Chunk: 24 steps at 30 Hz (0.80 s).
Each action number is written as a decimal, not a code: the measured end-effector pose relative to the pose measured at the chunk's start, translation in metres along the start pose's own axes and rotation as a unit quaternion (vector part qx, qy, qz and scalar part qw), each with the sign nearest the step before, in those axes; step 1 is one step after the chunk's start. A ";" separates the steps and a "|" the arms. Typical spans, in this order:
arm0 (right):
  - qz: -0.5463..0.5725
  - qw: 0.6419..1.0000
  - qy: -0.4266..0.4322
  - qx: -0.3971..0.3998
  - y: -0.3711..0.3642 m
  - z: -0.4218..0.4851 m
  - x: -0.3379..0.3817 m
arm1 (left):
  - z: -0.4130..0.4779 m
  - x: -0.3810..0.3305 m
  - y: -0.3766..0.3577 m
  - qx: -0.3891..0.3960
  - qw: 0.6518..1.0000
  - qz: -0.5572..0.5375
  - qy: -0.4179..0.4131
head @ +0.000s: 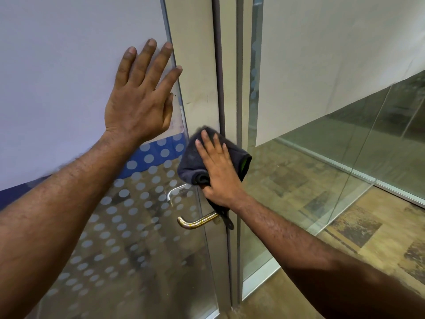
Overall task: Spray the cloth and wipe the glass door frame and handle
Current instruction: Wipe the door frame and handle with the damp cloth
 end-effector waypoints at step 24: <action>-0.038 0.987 0.045 0.151 -0.021 -0.048 -0.024 | -0.001 0.001 -0.003 0.015 1.000 -0.013 0.007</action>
Point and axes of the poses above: each hand's wrist, its own z-axis towards the middle knuckle, its own y-axis out of the back of the hand, x = y × z, the point moved 4 cm from there along z, towards the middle knuckle, and after that the axes turned 5 degrees about z, right-handed, at the moved point
